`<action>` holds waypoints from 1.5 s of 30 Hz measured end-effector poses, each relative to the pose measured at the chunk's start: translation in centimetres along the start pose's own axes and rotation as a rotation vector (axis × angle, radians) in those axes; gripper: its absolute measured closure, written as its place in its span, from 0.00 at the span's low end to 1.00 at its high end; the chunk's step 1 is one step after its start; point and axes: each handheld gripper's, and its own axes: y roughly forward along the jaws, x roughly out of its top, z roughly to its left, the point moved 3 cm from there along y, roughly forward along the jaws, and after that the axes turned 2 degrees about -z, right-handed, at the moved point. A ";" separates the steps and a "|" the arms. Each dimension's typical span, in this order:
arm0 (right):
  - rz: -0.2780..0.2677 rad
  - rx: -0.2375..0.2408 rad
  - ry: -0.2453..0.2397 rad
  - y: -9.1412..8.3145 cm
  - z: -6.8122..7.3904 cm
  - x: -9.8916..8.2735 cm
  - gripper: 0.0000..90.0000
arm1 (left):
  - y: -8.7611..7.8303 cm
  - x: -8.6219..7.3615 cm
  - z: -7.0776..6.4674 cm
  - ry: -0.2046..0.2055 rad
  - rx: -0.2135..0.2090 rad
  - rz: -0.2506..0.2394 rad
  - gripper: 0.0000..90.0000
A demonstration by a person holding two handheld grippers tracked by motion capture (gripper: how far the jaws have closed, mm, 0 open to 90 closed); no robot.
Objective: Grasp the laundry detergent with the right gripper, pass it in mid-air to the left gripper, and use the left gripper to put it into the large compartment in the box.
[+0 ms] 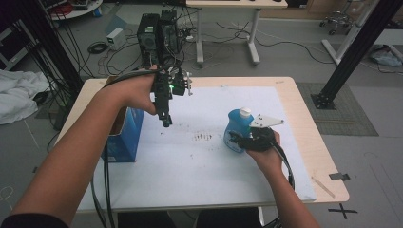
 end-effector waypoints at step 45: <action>-0.004 0.288 -0.166 0.2 8.3 5.0 0.53 | -0.3 0.3 -4.2 0.101 -0.010 -0.030 0.02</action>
